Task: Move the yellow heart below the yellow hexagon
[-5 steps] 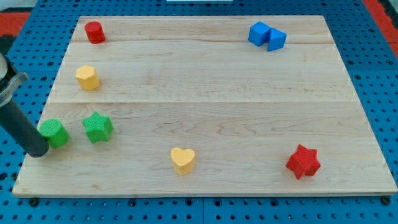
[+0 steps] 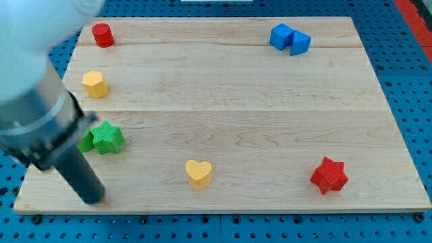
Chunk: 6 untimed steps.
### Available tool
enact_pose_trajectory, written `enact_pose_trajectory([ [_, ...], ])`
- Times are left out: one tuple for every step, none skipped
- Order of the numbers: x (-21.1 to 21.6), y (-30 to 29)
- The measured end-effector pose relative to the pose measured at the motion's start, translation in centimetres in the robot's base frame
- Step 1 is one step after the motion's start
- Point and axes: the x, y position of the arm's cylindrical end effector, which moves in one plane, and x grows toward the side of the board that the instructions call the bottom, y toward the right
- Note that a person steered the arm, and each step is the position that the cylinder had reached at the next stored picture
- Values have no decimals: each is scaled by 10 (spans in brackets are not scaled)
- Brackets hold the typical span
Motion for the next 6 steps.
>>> enact_pose_trajectory([
  [0, 48],
  [-5, 108],
  [-8, 151],
  [-42, 129],
  [-68, 83],
  [-101, 63],
])
